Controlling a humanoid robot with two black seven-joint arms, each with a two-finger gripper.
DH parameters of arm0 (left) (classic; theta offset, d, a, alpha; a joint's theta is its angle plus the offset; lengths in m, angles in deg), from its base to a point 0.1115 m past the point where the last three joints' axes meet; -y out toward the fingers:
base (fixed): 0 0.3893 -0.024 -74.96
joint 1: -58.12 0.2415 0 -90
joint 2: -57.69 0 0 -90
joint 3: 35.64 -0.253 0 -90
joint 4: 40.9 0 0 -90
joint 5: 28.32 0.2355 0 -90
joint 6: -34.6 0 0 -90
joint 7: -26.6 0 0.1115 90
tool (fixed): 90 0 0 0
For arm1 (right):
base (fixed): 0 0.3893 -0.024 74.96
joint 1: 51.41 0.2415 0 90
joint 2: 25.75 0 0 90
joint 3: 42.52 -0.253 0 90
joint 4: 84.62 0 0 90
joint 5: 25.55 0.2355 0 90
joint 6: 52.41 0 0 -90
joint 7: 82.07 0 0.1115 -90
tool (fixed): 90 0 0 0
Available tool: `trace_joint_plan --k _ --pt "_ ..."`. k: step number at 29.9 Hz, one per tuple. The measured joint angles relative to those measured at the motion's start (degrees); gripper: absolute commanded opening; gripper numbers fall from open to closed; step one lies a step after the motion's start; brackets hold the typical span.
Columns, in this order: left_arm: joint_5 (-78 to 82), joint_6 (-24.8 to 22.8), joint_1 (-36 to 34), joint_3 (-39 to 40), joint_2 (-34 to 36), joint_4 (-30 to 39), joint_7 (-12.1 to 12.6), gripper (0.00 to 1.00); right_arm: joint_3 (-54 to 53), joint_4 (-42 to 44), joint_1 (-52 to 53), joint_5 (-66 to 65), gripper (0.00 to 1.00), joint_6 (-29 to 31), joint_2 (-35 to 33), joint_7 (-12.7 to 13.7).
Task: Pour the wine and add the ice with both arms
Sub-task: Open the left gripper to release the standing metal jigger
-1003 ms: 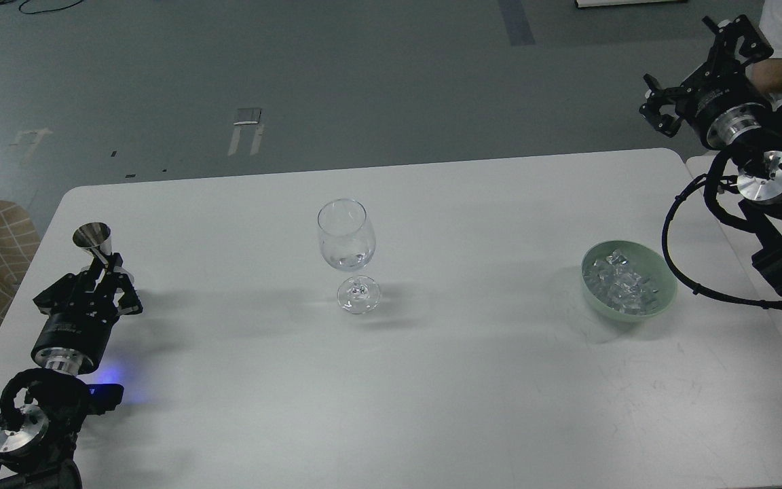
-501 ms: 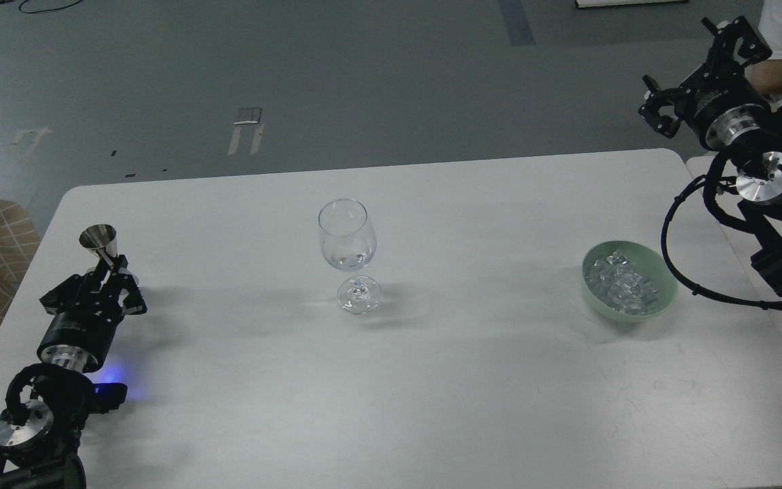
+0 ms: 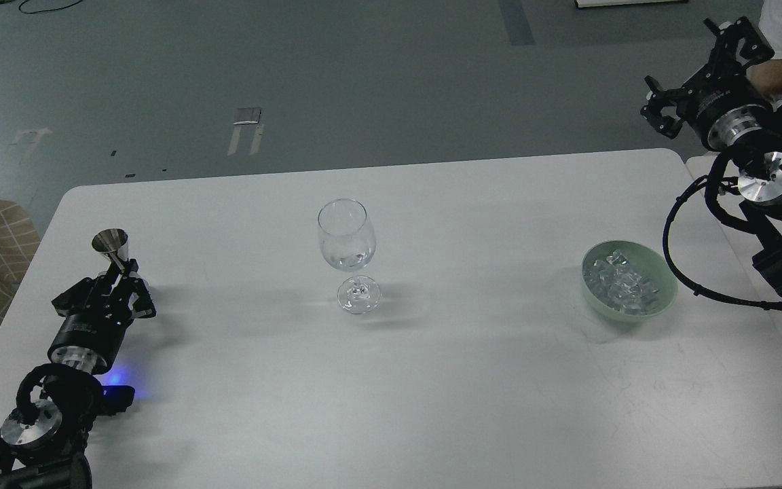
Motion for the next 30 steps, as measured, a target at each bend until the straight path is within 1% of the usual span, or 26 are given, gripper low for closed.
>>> trace_joint_plan --k 9,30 --pt "0.16 0.08 -0.14 -0.04 0.05 -0.28 0.11 0.26 0.02 0.0 0.0 0.0 1.0 0.0 0.12 -0.08" --pt "0.31 0.08 0.02 -0.11 0.05 -0.34 0.11 0.26 0.0 -0.18 0.07 0.0 1.0 0.0 -0.12 0.0"
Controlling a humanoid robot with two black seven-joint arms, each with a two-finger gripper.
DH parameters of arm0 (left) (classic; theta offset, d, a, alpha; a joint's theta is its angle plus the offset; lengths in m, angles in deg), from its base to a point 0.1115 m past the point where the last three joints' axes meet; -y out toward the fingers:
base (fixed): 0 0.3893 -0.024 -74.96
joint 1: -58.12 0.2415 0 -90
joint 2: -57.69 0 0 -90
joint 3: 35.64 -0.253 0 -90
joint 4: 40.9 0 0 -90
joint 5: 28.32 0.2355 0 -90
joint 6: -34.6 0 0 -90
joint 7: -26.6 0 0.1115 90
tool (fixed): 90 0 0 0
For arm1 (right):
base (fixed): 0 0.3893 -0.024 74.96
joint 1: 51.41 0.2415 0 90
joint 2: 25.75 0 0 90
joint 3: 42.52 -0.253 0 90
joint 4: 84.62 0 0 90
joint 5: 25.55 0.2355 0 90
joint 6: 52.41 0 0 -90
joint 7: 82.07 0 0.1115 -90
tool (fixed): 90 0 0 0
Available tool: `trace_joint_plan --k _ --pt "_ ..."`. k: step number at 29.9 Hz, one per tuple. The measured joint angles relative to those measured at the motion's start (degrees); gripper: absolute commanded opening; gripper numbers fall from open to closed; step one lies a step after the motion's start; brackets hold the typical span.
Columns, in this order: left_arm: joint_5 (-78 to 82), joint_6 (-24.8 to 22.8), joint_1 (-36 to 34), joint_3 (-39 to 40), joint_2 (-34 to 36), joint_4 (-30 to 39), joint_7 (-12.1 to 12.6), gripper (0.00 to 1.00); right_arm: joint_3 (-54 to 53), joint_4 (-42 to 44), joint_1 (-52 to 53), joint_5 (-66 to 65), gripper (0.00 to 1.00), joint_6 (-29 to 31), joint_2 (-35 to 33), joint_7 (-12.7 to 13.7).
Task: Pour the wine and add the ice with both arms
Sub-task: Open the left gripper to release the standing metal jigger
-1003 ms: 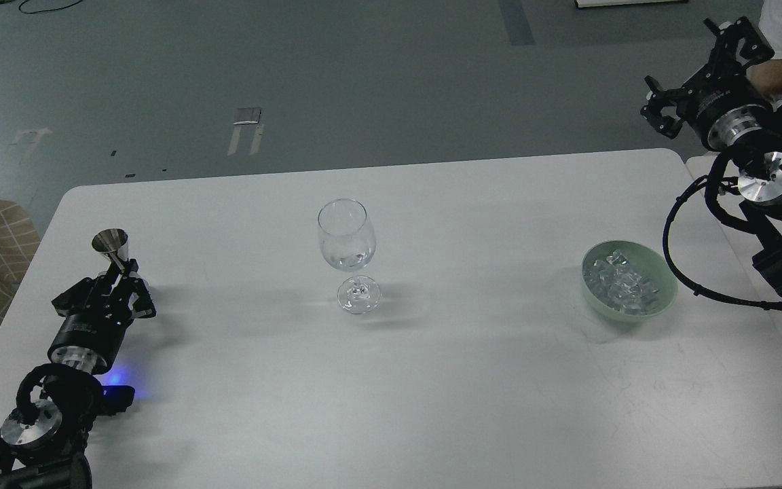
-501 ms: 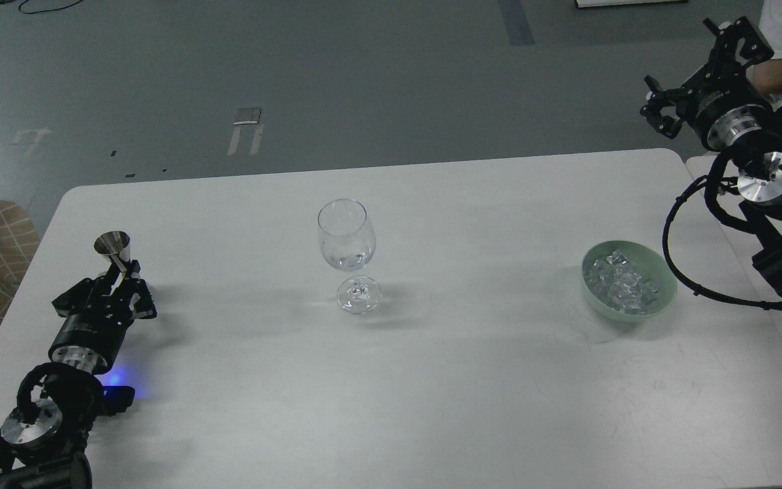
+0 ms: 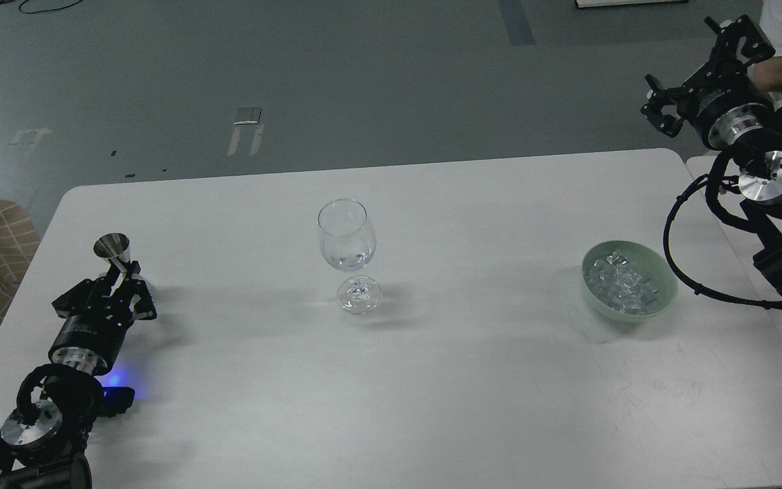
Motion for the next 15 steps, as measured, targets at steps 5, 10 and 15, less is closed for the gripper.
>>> trace_joint_plan --k 5,10,15 --pt "0.24 -0.05 0.12 -0.1 -0.04 0.0 0.0 0.3 0.0 0.0 0.0 0.0 1.0 0.0 0.0 0.0" --pt "0.32 -0.09 0.27 -0.11 -0.09 0.0 0.08 0.31 0.0 0.05 0.06 0.0 1.0 0.0 -0.08 0.0" --pt "0.39 -0.1 0.5 -0.11 -0.15 0.0 0.09 0.37 0.0 0.07 0.17 0.0 1.0 0.0 -0.42 0.01"
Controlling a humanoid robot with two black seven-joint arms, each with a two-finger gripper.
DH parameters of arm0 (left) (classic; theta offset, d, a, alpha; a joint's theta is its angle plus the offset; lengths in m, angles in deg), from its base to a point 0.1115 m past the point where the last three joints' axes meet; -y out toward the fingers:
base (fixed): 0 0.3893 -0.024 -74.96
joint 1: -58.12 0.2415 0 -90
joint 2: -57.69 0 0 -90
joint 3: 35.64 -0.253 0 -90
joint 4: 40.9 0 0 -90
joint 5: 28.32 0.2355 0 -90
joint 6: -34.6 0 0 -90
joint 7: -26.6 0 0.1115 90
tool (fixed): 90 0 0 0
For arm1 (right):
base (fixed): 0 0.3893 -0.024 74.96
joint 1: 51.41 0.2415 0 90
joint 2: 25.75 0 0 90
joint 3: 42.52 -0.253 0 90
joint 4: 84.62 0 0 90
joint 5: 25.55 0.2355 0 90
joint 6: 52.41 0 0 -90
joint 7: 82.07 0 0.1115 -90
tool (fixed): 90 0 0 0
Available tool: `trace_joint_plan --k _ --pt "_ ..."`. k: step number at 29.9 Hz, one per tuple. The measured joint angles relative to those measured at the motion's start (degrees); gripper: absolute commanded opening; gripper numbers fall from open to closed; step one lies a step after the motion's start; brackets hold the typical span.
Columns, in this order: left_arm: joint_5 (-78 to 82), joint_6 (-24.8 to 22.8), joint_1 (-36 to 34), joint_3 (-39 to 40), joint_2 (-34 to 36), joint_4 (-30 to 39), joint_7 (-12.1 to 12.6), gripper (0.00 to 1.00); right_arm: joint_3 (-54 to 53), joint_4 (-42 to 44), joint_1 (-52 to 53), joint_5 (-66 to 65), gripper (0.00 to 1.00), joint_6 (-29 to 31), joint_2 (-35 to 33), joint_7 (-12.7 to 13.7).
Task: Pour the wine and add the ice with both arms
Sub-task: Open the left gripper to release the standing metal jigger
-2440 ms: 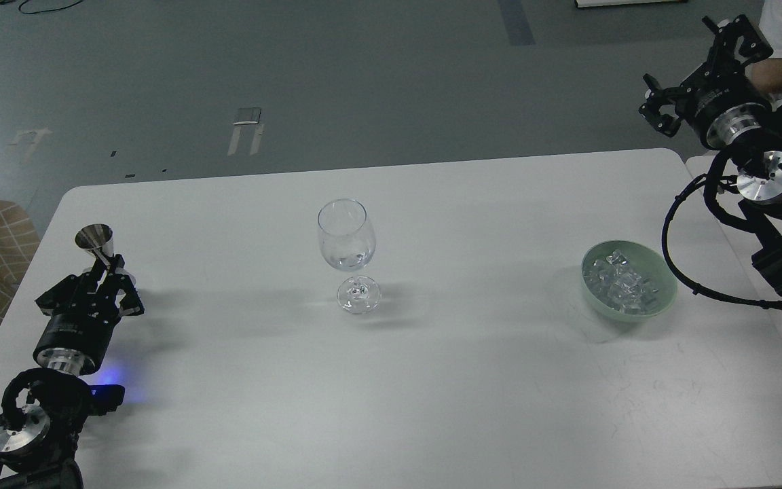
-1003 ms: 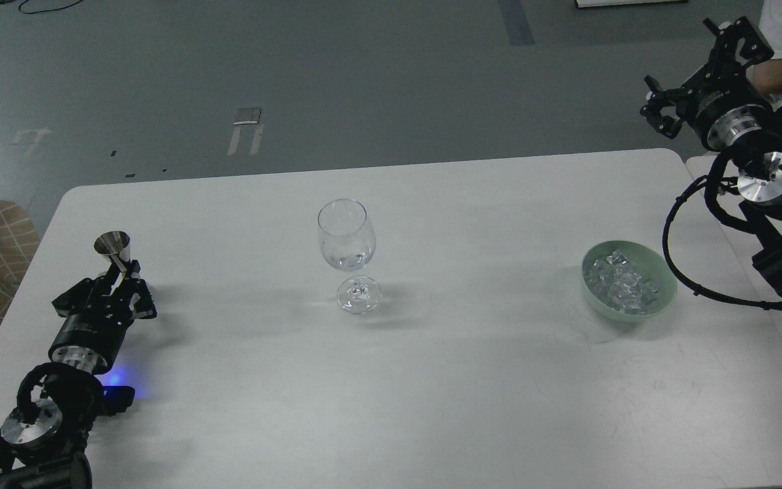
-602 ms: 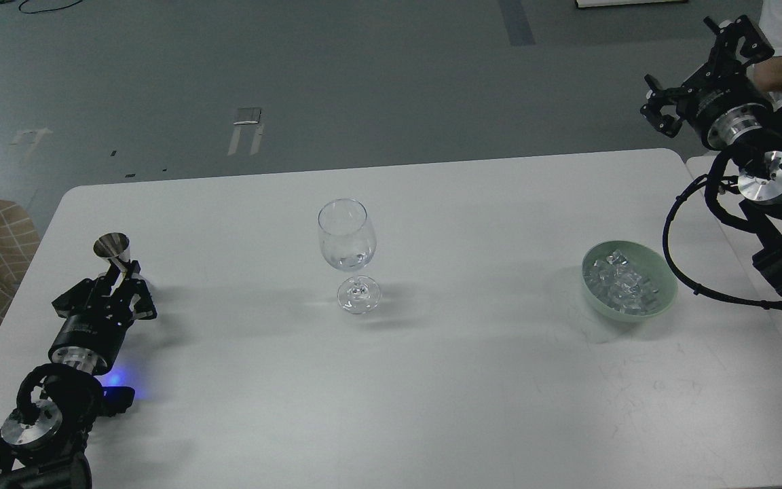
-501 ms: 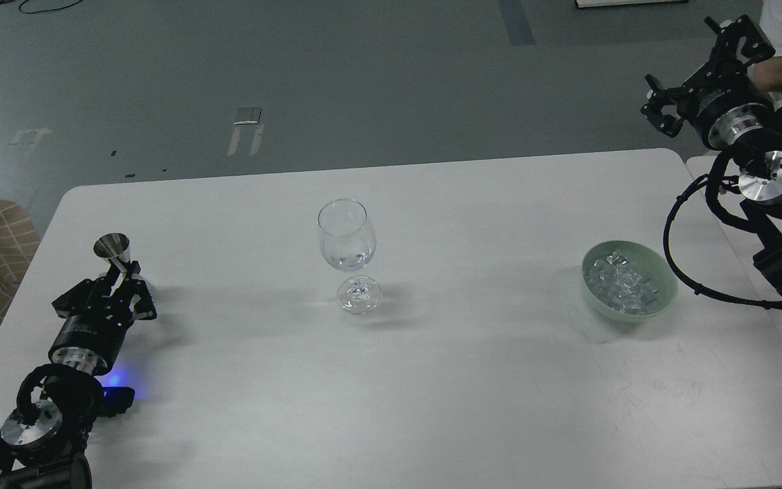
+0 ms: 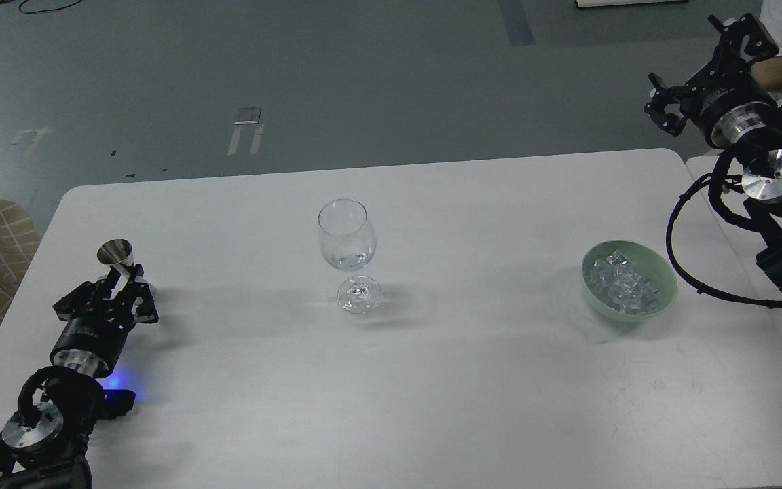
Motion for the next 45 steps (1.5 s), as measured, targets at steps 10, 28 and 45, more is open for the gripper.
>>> trace_joint_plan --k 10,28,45 --pt "0.09 0.0 0.12 0.0 0.15 0.26 0.14 0.59 0.0 -0.24 -0.2 0.0 1.0 0.0 0.06 0.0" --pt "0.19 3.53 1.81 -2.09 0.18 5.34 1.78 0.89 0.0 -0.01 -1.18 0.0 1.0 0.18 -0.01 -0.25" --pt "0.02 6.84 5.56 -0.98 3.18 6.55 1.59 0.93 -0.09 0.1 -1.04 0.0 1.0 0.43 -0.03 -0.3"
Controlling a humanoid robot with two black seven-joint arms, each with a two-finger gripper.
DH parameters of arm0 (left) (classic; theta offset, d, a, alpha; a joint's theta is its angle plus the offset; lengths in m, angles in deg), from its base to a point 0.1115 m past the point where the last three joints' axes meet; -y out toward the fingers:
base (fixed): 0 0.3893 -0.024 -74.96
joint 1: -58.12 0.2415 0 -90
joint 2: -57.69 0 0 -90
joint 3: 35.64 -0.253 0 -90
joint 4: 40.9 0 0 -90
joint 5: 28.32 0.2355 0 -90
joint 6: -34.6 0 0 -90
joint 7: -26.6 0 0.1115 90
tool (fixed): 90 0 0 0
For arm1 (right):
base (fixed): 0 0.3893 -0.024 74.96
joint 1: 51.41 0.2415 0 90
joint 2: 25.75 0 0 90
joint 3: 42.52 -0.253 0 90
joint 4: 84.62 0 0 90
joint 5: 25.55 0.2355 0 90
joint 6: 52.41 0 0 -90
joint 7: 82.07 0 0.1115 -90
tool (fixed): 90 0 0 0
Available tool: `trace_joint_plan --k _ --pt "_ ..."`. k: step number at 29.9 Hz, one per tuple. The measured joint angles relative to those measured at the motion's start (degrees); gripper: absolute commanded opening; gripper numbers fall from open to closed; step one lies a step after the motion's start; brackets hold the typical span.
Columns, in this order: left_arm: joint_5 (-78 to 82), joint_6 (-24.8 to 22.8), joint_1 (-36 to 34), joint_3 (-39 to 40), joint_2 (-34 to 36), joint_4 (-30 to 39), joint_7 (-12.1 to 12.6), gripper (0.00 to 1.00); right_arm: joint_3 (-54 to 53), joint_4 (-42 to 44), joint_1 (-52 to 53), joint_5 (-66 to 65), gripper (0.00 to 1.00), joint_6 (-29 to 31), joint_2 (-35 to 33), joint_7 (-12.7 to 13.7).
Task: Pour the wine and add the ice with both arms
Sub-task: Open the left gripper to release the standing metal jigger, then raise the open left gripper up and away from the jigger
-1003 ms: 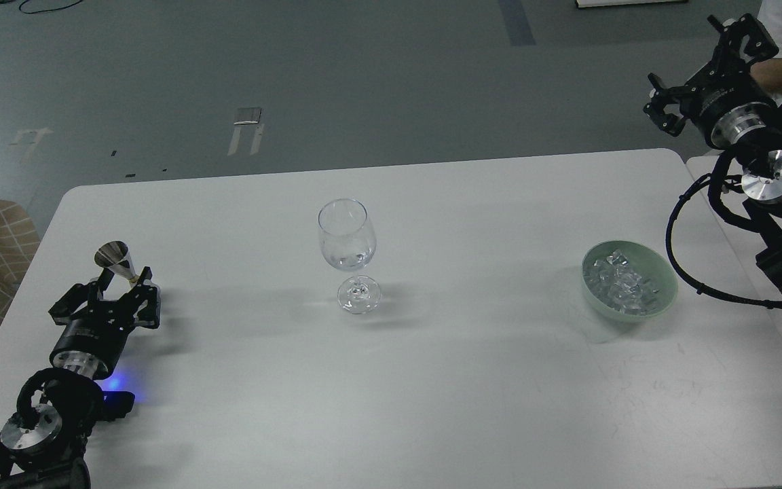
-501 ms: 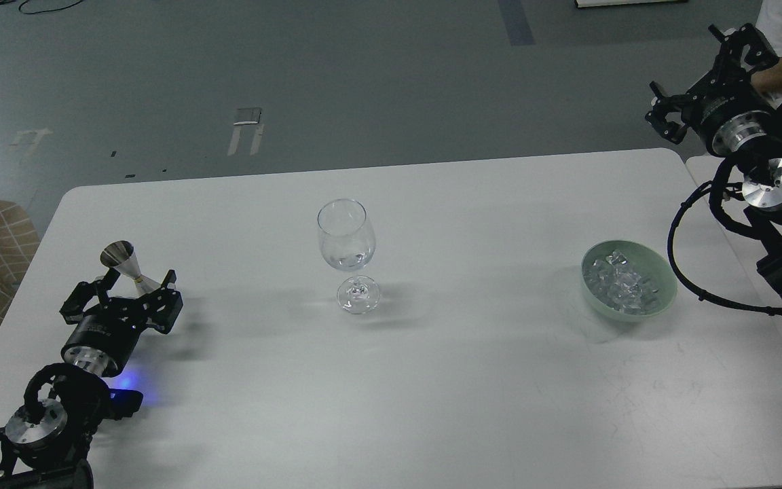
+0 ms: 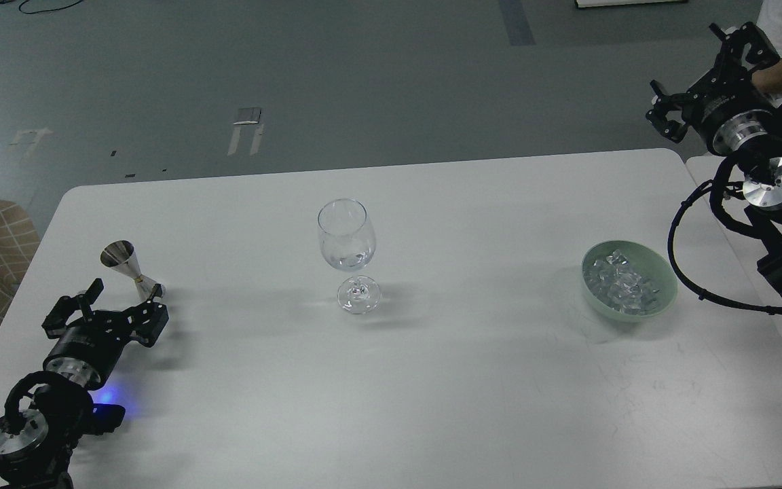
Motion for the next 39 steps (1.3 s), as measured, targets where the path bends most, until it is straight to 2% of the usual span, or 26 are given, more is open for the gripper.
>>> trace_joint_plan --k 4,9,16,20,28,35,39 --pt "-0.07 0.01 2.03 0.47 0.33 0.82 0.07 0.93 0.0 -0.16 0.0 0.0 1.0 0.01 0.0 0.0" --pt "-0.19 0.47 5.25 1.9 0.47 7.93 0.09 0.93 0.0 -0.25 -0.14 0.05 1.0 0.02 0.09 0.0" --pt "-0.09 6.89 7.6 3.51 0.55 18.83 0.08 0.93 -0.07 -0.33 -1.45 0.17 1.0 0.05 0.09 -0.14" --pt "0.04 8.74 7.7 3.68 1.45 21.12 -0.26 0.95 -0.33 -0.34 -2.3 0.25 1.0 0.18 -0.65 -0.24" --pt "0.07 8.16 5.73 3.42 7.56 21.7 0.06 0.98 -0.78 -2.06 -3.11 0.27 1.0 0.28 -2.06 -0.38" --pt "0.11 3.72 5.56 2.92 12.69 23.29 1.53 0.98 -0.53 -5.42 -3.76 0.18 1.0 0.28 -5.16 -0.38" --pt "0.15 2.82 5.87 2.91 14.5 24.49 1.8 0.98 -0.53 -5.7 -4.12 0.22 1.0 0.28 -7.13 -0.33"
